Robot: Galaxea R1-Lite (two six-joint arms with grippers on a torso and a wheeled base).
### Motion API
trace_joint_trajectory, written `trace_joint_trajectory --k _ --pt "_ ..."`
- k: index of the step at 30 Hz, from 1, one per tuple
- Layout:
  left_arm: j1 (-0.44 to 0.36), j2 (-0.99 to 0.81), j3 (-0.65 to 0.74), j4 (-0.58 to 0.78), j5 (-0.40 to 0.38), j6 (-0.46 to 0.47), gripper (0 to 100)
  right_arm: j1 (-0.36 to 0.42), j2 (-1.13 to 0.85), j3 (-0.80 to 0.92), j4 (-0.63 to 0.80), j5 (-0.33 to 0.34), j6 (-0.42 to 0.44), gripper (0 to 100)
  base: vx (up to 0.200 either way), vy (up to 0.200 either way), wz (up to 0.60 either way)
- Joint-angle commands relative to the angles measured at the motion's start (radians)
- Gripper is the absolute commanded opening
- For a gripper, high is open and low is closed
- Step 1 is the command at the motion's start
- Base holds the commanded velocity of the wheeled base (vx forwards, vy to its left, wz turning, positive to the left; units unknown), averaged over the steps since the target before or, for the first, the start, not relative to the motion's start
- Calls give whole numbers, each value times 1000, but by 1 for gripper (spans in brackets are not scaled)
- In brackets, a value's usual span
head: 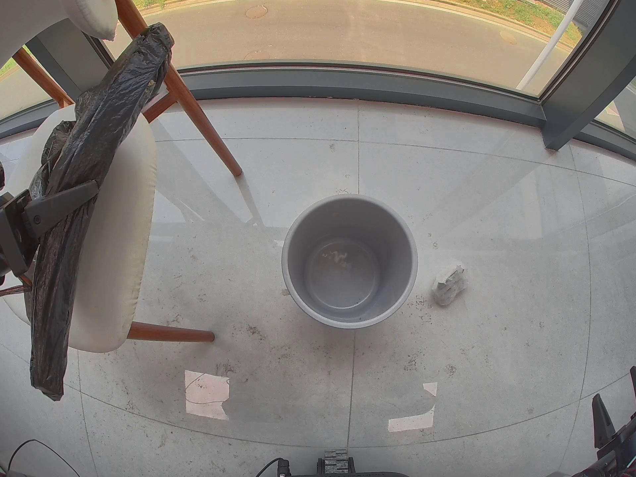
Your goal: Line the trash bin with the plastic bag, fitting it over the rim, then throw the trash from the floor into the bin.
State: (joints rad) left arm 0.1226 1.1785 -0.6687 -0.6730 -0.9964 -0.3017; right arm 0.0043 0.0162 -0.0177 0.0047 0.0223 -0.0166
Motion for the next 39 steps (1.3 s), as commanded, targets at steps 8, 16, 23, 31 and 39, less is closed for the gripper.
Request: trace_joint_trajectory --k 8,16,23,31,39 --pt "-327 79 3 -60 179 -68 0 0 -12 18 0 1 0 100 0 0 0" --pt "-521 73 60 -60 298 -77 0 0 -12 18 0 1 0 100 0 0 0" --pt "-595 115 83 -63 352 -73 0 0 -12 18 0 1 0 100 0 0 0" --pt "-681 205 107 -115 496 -43 0 0 -12 18 0 1 0 100 0 0 0" --pt "-719 204 201 -309 587 -39 0 0 -12 18 0 1 0 100 0 0 0"
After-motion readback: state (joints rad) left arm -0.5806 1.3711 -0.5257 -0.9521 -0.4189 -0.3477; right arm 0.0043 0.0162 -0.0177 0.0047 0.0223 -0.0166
